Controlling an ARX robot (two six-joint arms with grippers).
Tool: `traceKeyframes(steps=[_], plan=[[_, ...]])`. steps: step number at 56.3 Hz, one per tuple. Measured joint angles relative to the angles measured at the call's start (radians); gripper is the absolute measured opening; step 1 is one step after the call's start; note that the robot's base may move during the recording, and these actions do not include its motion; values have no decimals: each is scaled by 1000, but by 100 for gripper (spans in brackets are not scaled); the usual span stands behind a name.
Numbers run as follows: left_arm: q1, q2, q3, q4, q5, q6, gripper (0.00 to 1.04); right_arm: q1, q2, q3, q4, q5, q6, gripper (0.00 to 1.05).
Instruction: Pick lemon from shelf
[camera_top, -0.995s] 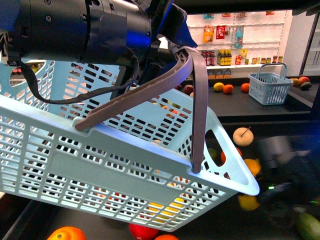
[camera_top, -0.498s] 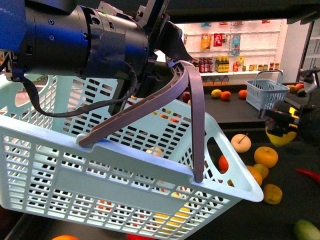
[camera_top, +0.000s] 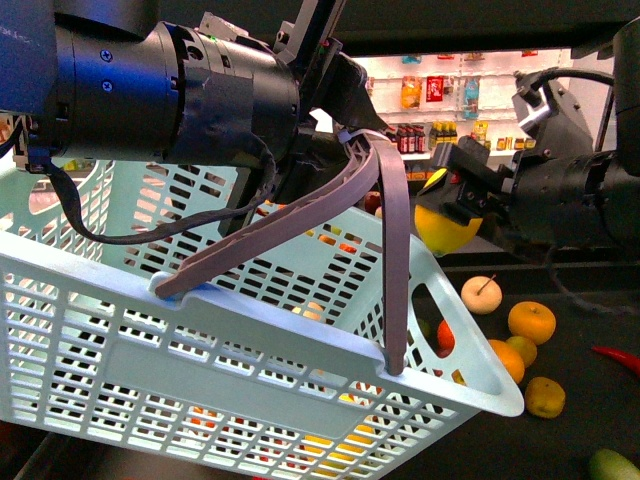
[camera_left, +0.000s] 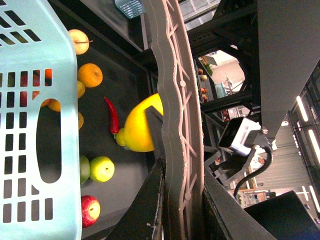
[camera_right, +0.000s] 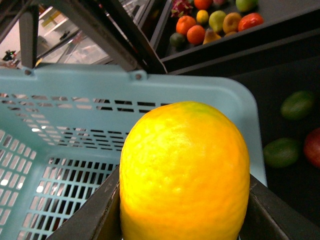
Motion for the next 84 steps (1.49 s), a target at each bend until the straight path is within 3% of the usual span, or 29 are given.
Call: traceKeyframes(steps=[17,37,51,64,71,76,84], plan=[[0,0,0,0,-2,0,13,67,61,0,6,-6,17,51],[0,0,0,0,3,-4,13,64,71,-5,30,4,52,104],[0,0,0,0,-5,0,13,-19,-174,-138,94,203,-219,102],[0,0,0,0,1,-1,13,-60,-496,-425,178,245,-500,102],[0,0,0,0,0,-2,13,-69,-704,-607,113,265,-578,102],[0,0,0,0,0,-1,13,-84,-901,-723,-10,306,-546,91],[0,0,0,0,-4,0,13,-172,-1282,-901,-252,237,-506,65]])
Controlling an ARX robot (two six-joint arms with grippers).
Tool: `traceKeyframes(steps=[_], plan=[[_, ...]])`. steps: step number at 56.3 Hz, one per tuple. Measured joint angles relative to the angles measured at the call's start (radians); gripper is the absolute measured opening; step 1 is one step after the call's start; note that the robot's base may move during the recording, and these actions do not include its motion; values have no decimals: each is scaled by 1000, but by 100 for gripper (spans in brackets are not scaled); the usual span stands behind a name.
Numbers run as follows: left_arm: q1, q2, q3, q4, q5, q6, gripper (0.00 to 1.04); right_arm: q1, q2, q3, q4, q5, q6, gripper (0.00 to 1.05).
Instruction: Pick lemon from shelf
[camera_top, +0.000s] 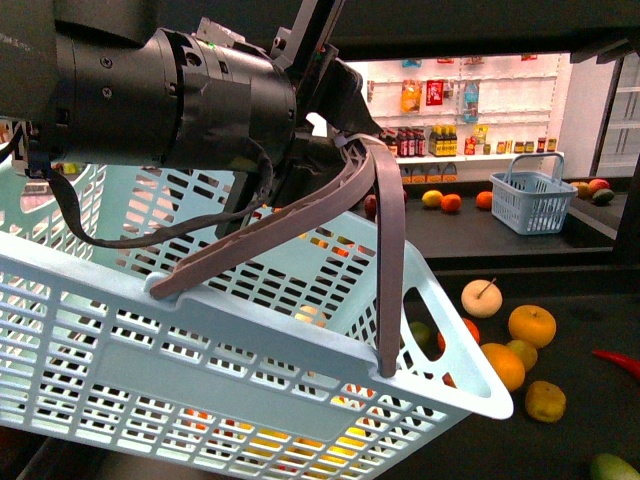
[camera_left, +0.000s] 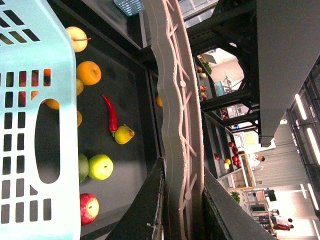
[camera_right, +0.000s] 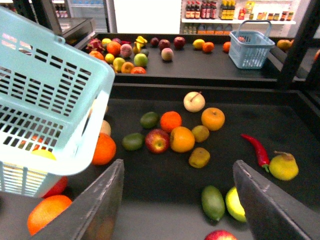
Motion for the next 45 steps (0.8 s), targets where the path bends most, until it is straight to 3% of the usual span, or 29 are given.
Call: traceKeyframes(steps=[5,15,19,45], plan=[[0,0,0,0,0,0,13,-3,-216,-82,-115,-11,4,50],[0,0,0,0,7,0,13,-5,-346,-103,-146,-10,7,16],[0,0,0,0,3,-3,13,-5,-440,-103,-274,-10,7,5],[0,0,0,0,5,0,13,-5,-509,-103,-311,-10,11,7]])
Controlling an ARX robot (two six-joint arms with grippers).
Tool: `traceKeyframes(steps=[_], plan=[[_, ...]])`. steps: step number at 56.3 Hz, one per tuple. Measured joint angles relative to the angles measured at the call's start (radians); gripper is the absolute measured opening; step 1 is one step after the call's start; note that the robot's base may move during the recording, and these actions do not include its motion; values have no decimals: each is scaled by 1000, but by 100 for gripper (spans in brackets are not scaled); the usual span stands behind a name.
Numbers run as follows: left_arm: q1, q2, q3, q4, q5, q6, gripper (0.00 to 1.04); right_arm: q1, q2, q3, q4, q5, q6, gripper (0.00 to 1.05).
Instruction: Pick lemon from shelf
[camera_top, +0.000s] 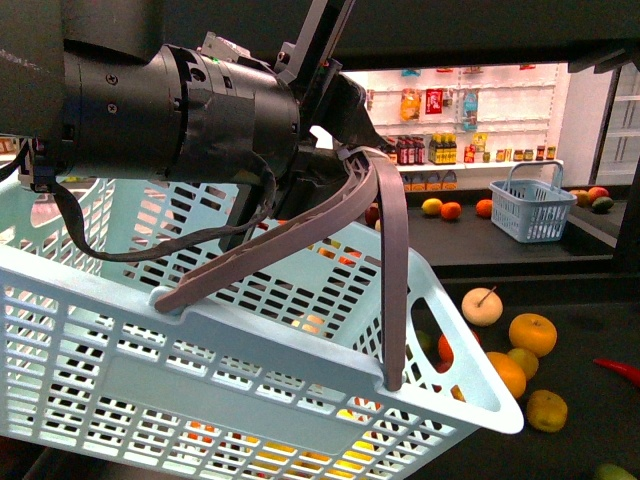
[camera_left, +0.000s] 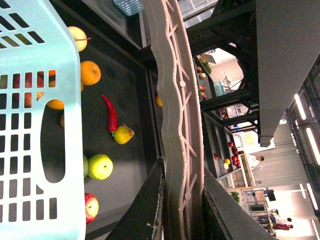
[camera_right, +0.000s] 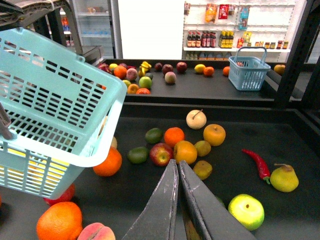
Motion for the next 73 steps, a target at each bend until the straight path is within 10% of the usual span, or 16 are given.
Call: traceKeyframes(steps=[26,31,73], plan=[[0,0,0,0,-2,0,13,0,0,0,0,0,0,82],[-14,0,0,21,-225,-28,13,0,0,0,0,-1,0,104],[274,-200,-259,423,-602,-327,13,0,0,0,0,0,1,102]])
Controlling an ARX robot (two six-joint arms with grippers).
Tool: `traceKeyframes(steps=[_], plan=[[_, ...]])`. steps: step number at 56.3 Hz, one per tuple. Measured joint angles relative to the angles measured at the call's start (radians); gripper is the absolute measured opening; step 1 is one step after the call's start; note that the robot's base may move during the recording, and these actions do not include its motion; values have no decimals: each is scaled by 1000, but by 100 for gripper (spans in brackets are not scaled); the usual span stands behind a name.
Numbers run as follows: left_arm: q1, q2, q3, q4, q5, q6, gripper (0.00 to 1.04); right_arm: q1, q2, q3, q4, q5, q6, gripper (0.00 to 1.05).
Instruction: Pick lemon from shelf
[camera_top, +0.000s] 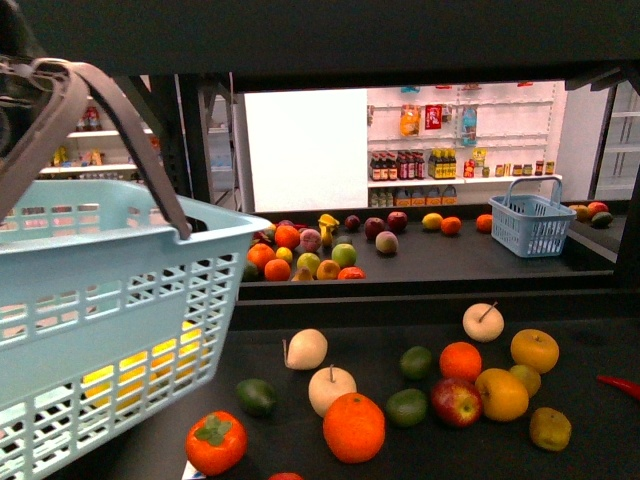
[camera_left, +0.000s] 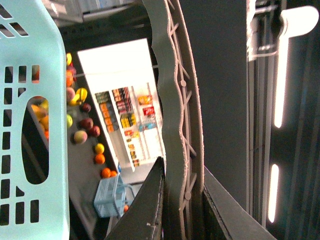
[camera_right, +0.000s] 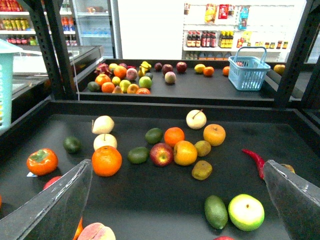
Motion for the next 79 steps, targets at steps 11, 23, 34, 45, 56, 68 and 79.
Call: traceKeyframes(steps=[11,23,34,45,56,68,79], plan=[[109,-32,-83,139,-3,-22,13,0,0,0,0,0,0,102],[264,-24,-170,296,52,-95,13,0,0,0,0,0,0,102],[382,38,-180,432,101,-161,13,0,0,0,0,0,0,102],[472,158,-175,540,108,-245,13,0,0,0,0,0,0,102],[491,236,-175,541,95,-269,13,0,0,0,0,0,0,102],[504,311,-173,549,97,-267,13,0,0,0,0,0,0,102],[507,316,-172,552,100,-266,13,0,0,0,0,0,0,102]])
